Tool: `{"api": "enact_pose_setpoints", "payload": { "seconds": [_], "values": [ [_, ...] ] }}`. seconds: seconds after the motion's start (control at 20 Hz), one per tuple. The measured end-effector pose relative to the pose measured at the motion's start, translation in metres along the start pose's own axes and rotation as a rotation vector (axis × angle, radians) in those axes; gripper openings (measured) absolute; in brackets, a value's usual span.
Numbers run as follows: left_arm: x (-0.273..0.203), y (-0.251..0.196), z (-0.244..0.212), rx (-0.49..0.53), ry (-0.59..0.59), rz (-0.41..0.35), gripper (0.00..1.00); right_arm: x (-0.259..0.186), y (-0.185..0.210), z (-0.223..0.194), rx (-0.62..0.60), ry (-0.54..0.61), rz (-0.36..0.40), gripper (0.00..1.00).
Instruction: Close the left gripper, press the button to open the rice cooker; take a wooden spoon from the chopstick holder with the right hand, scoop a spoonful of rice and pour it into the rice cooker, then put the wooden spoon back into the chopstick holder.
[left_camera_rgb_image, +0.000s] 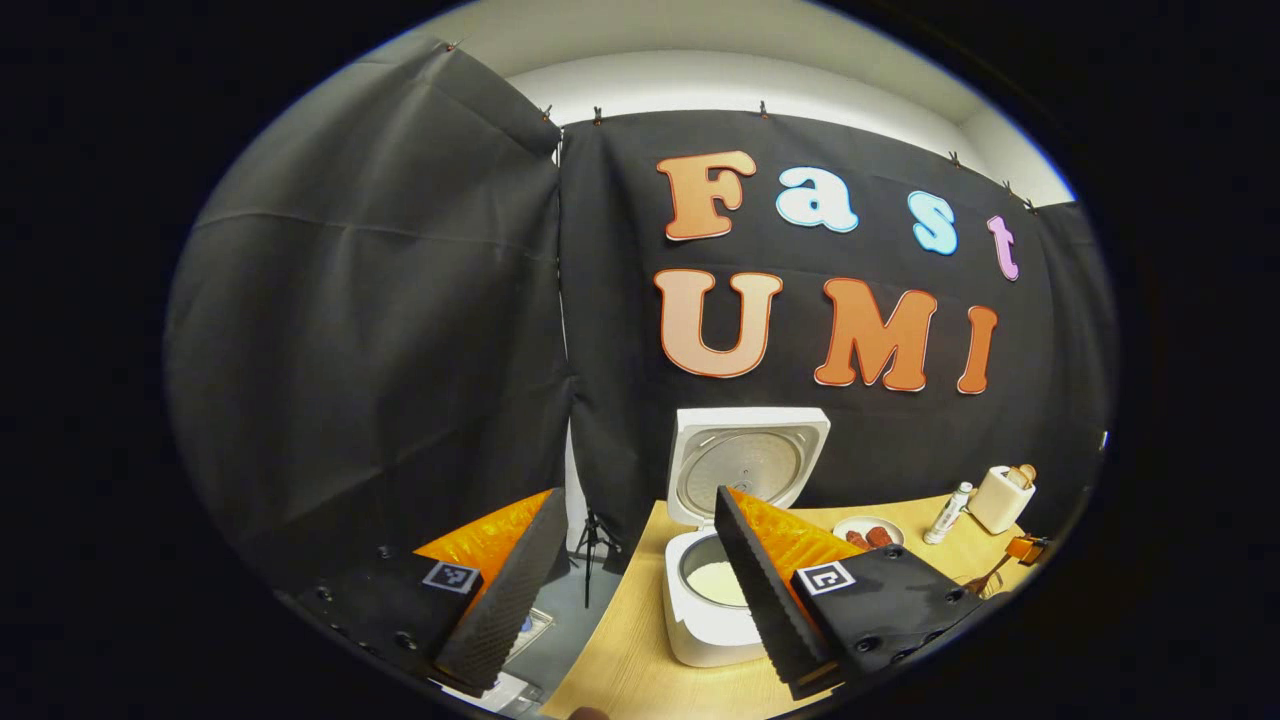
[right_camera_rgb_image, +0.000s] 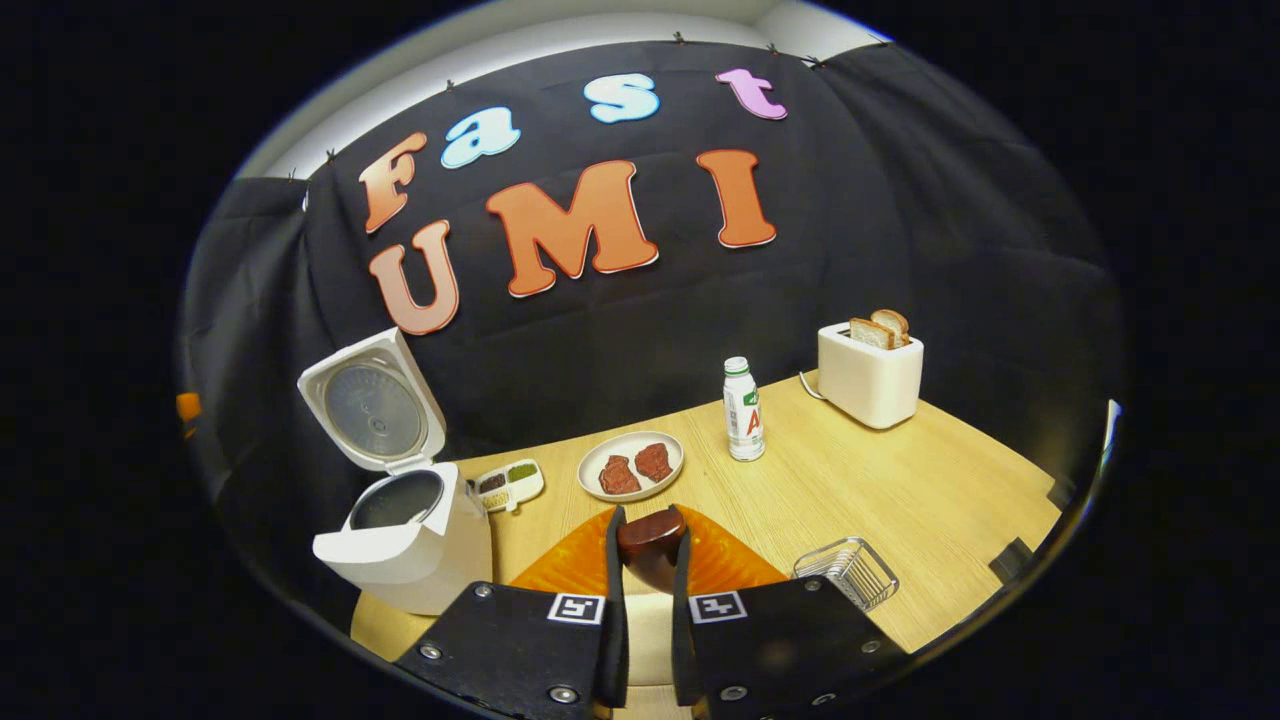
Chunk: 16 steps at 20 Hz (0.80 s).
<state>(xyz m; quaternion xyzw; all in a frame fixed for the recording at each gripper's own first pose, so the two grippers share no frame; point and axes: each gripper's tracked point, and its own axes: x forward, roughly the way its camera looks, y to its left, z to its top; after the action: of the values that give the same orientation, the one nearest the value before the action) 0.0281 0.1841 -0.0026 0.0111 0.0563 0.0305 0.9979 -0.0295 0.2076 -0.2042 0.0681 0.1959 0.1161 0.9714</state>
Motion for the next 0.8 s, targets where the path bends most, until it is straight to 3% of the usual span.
{"api": "enact_pose_setpoints", "payload": {
  "seconds": [0.15, 0.4, 0.8],
  "values": [
    [0.001, 0.003, -0.003, 0.017, 0.009, 0.001, 0.99, 0.009, -0.004, -0.017, -0.032, 0.013, -0.021, 0.17],
    [0.003, 0.007, 0.003, 0.033, 0.006, 0.009, 0.99, 0.023, -0.013, -0.034, 0.029, 0.029, -0.043, 0.17],
    [0.011, 0.005, -0.015, 0.045, 0.025, 0.004, 1.00, 0.021, -0.014, -0.047, 0.346, 0.041, 0.027, 0.17]
  ]
}}
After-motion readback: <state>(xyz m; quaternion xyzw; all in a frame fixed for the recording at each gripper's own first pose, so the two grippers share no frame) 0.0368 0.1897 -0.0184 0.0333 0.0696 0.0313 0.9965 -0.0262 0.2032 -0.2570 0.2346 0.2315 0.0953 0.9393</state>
